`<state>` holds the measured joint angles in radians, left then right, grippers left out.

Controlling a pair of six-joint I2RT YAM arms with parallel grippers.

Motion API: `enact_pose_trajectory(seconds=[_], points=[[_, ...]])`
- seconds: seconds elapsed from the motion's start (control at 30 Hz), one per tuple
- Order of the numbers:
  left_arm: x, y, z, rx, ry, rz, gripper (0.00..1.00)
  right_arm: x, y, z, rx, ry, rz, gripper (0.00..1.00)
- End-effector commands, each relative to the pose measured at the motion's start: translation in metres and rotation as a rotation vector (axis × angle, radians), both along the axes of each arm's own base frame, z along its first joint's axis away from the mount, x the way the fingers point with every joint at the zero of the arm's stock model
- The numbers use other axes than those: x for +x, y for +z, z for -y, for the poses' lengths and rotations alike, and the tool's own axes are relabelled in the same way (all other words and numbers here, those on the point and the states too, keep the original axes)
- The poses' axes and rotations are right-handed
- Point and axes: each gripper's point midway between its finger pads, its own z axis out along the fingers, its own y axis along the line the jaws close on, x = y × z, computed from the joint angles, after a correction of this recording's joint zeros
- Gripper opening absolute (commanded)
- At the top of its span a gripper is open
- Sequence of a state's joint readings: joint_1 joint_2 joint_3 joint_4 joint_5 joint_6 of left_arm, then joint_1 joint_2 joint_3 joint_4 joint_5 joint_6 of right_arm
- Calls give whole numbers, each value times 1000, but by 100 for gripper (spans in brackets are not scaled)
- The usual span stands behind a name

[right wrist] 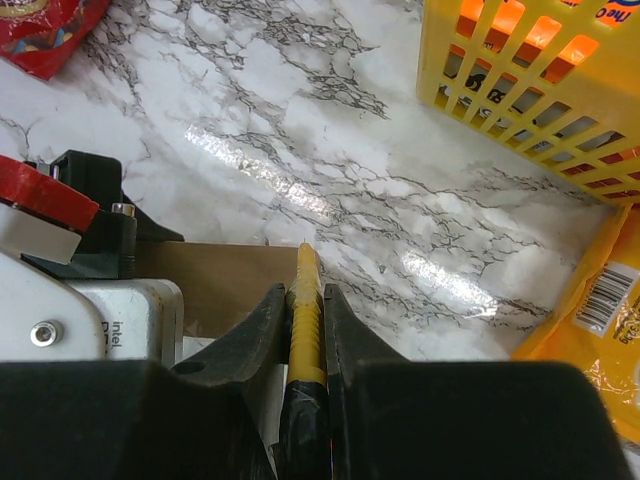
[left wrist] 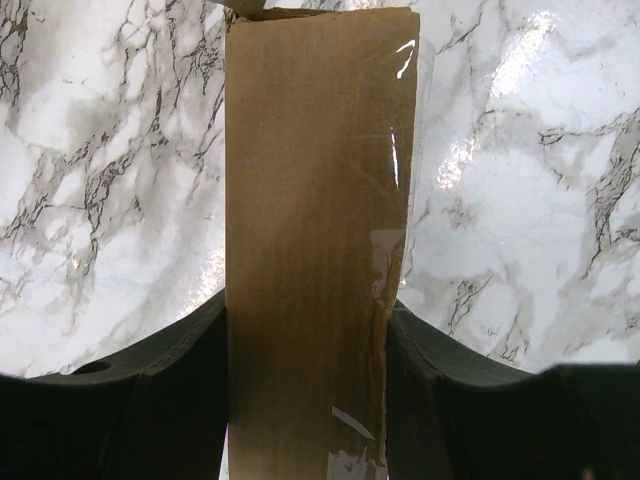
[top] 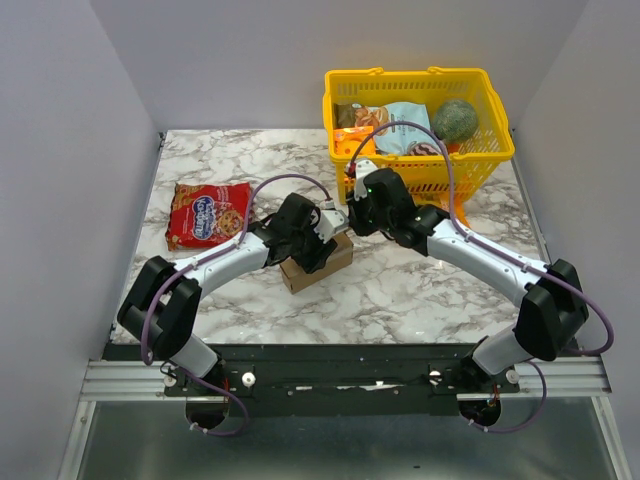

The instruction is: Unpack the express box

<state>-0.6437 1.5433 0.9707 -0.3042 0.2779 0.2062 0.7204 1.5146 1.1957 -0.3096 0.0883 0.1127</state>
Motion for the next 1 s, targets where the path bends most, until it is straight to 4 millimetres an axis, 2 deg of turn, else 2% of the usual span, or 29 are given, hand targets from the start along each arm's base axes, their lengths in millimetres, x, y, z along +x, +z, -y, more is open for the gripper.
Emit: enact_pose_trajectory(seconds=[0.0, 0.23, 0.43, 0.47, 0.57, 0.63, 0.7, 0.8, 0.9, 0.97], points=[[-12, -21, -2, 25, -6, -81, 57, -2, -3, -5, -13, 25, -19, 1], [-10, -23, -4, 36, 20, -78, 55, -9, -7, -5, -22, 43, -54, 0], [-1, -23, -10, 58, 85, -59, 55, -28, -3, 2, -59, 74, -139, 0], [-1, -23, -10, 60, 89, -57, 54, -37, -7, 3, -69, 98, -185, 0], [1, -23, -10, 60, 102, -55, 54, -48, -11, 7, -104, 130, -232, 1], [1, -23, -8, 54, 94, -59, 55, -46, -8, 11, -106, 103, -218, 0], [1, -21, -6, 46, 83, -56, 55, -33, 2, 16, -105, 54, -147, 0], [-5, -15, 1, 15, 45, -62, 59, -4, 36, 27, -74, -37, -1, 0], [-16, -3, 13, -58, -18, -88, 69, 20, 69, 47, -71, -130, 108, 0], [-18, 8, 21, -90, -42, -88, 82, 29, 89, 60, -69, -161, 166, 0]])
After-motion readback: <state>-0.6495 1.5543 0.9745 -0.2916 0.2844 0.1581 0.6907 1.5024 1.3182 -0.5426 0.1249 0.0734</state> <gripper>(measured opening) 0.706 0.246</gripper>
